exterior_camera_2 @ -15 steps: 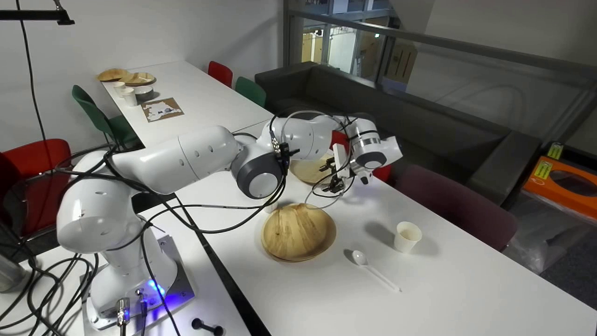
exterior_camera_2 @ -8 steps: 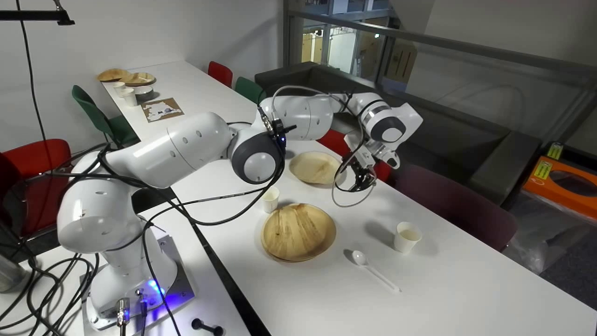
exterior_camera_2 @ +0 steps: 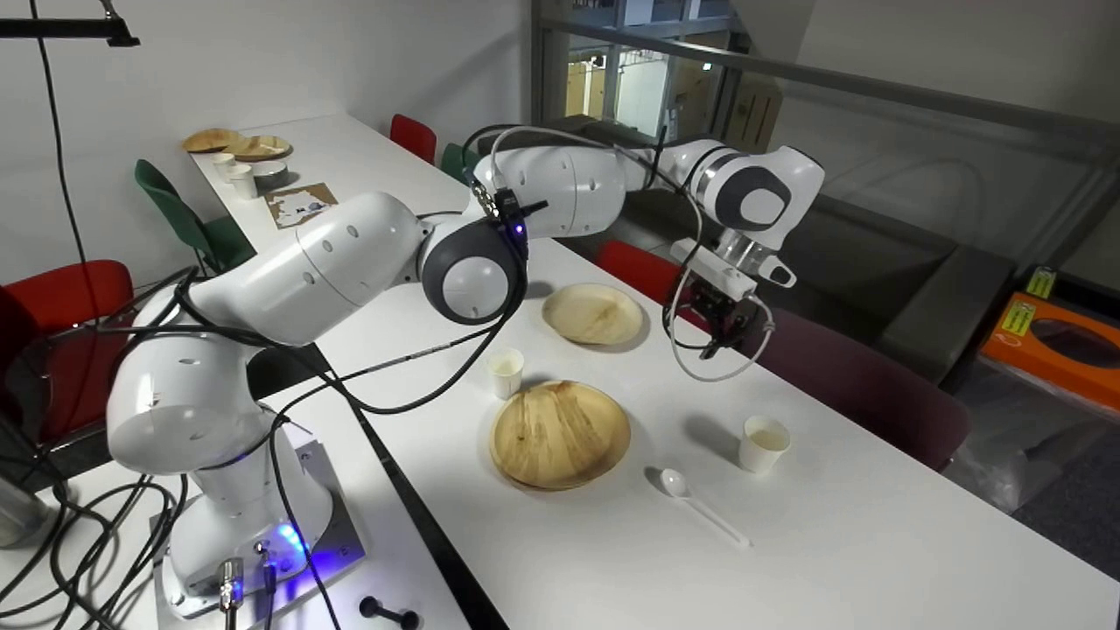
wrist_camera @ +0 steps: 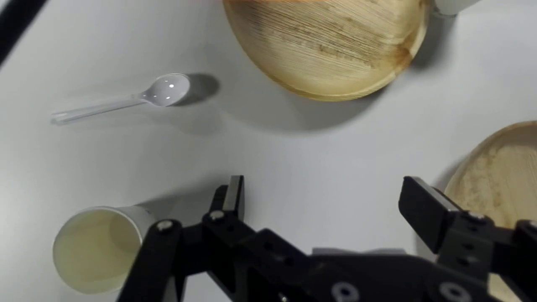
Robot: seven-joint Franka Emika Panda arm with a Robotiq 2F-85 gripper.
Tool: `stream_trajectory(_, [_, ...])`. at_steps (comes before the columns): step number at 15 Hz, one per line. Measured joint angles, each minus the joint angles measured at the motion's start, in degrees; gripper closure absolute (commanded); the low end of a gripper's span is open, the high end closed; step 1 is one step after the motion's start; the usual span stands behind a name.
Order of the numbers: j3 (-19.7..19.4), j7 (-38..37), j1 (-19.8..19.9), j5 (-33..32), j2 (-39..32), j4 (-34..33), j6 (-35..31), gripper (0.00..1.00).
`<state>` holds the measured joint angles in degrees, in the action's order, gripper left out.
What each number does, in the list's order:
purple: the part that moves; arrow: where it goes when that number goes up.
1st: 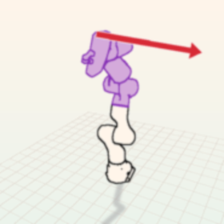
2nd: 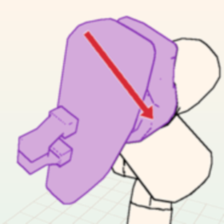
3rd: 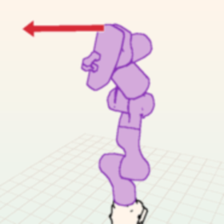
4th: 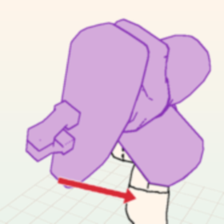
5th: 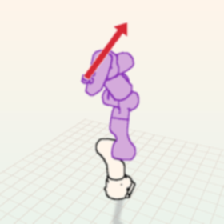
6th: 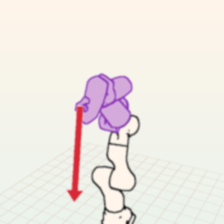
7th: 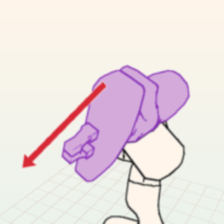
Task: Pick up one brown paper plate and put it in front of the red chair on the table
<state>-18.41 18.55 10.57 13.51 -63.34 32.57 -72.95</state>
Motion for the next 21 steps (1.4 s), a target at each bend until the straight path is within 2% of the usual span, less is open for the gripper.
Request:
stream_trajectory(6, [-1.8,14.9,0.0,-5.2,2.0,0.8,2.4,0.00])
stream_trajectory(14, [-1.8,15.1,-0.1,-5.2,1.1,0.8,2.5,0.00])
stream_trajectory(17, [-1.8,18.9,-0.4,-6.3,0.5,0.9,0.3,0.00])
stream_trajectory(21, [-1.9,28.7,-1.7,-9.5,0.6,2.4,-5.7,0.00])
